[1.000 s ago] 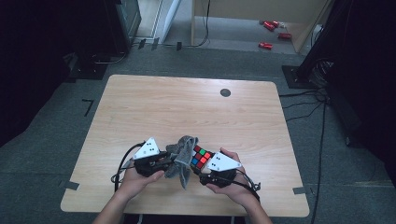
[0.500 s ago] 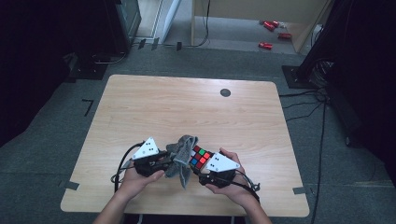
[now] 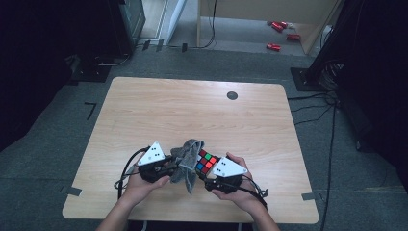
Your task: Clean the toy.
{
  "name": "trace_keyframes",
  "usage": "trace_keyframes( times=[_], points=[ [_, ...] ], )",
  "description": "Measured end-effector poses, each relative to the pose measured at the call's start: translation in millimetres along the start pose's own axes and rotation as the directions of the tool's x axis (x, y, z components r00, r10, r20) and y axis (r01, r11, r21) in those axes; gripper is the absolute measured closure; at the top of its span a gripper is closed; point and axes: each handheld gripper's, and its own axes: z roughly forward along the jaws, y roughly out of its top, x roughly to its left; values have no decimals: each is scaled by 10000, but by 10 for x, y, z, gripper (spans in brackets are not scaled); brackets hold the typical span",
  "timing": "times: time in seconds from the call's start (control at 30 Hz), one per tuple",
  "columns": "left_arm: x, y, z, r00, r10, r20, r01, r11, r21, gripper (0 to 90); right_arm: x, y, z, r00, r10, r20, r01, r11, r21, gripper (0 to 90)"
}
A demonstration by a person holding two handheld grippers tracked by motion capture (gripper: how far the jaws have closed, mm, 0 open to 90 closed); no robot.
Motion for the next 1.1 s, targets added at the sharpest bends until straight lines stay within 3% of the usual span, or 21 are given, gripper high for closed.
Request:
trace_keyframes(
  times=[0.1, 0.17, 0.3, 0.33, 0.5, 0.53, 0.57, 0.6, 0.67, 0.73, 0.8, 0.87, 0.93, 0.97, 1.0, 1.1],
  points=[
    [11, -50, 68, 9999, 13, -115, -7, 9986, 535, 759, 29, 23, -12, 9996, -211, -183, 209, 9997, -83, 343],
    [4, -46, 66, 9999, 42, -109, -37, 9988, 485, 760, 42, 27, -22, 9990, -314, -314, 310, 9994, -137, 343],
    [-4, 24, -54, 9998, -167, 121, 174, 9976, -667, 759, 22, 0, -1, 9990, -213, -399, 212, 9998, -14, 343],
    [-1, 28, -65, 9998, -149, 144, 159, 9972, -737, 759, 23, -9, 15, 9990, -207, -387, 211, 9997, 104, 343],
    [41, -22, -1, 9985, -431, 332, 437, 9989, -179, 759, 62, -12, 28, 9984, -416, -385, 422, 9990, 167, 343],
    [39, -42, 54, 9995, -296, 66, 293, 9989, 355, 759, 61, -3, 18, 9984, -388, -414, 389, 9992, 16, 343],
    [24, -49, 72, 9998, -171, -130, 177, 9987, 482, 759, 61, 8, 4, 9983, -317, -491, 312, 9995, -98, 344],
    [4, -50, 70, 9994, -27, -354, 40, 9993, 372, 759, 58, 17, -5, 9982, -290, -534, 282, 9995, -169, 343],
    [-18, -28, 46, 9993, -21, -382, 24, 10000, 63, 760, 55, 16, -3, 9982, -264, -540, 256, 9996, -141, 343],
    [-33, 14, -14, 9997, -18, -238, 9, 9992, -387, 761, 48, -8, 18, 9977, -269, -618, 267, 9996, -38, 343],
    [-29, 39, -48, 9999, -133, -36, 131, 9984, -544, 759, 48, -37, 46, 9976, -345, -608, 355, 9993, 154, 343],
    [-9, 30, -27, 9996, -249, 89, 252, 9991, -326, 758, 53, -40, 59, 9976, -313, -616, 327, 9992, 217, 343],
    [39, -10, 27, 9979, -632, 104, 631, 9979, 117, 756, 69, -24, 55, 9978, -322, -582, 338, 9991, 260, 343],
    [39, -10, 27, 9979, -632, 104, 631, 9979, 117, 756, 76, -12, 46, 9976, -300, -622, 311, 9994, 160, 343],
    [38, -47, 83, 9987, -486, -118, 493, 9969, 618, 756, 80, 2, 37, 9968, -287, -746, 291, 9996, 33, 343],
    [22, -21, 56, 9986, -399, -348, 413, 9983, 406, 756, 95, 7, 42, 9969, -523, -588, 532, 9985, 153, 343]
  ],
)
